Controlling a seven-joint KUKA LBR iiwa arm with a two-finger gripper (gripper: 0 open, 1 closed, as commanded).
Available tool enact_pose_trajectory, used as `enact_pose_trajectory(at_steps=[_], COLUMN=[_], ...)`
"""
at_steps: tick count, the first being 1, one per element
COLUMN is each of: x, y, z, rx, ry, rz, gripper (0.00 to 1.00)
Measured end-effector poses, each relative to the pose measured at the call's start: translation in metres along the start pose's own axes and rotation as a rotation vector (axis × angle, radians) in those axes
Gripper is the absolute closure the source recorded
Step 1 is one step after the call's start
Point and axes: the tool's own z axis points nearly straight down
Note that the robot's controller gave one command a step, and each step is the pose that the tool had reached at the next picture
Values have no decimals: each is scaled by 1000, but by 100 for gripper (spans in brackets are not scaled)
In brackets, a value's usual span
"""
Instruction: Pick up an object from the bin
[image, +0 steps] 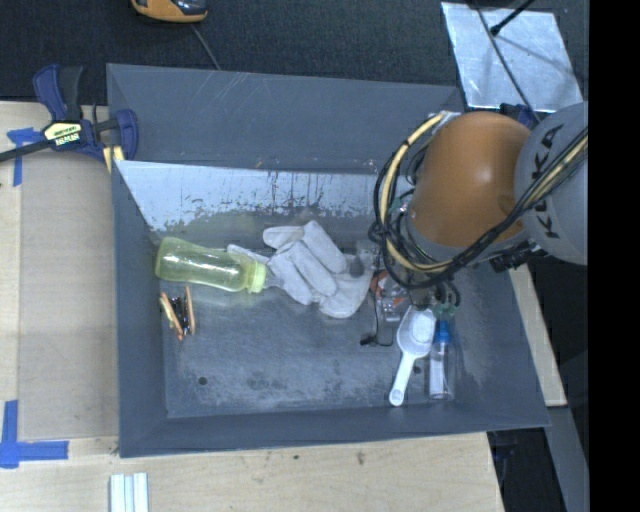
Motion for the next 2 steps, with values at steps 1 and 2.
enact_pose_trajectory(at_steps=[1, 2], x=[-2, -32], y=[0, -7], z=[-5, 43], rx=[0, 0], ry=[-8, -17], rz=[0, 8], gripper=[0, 0])
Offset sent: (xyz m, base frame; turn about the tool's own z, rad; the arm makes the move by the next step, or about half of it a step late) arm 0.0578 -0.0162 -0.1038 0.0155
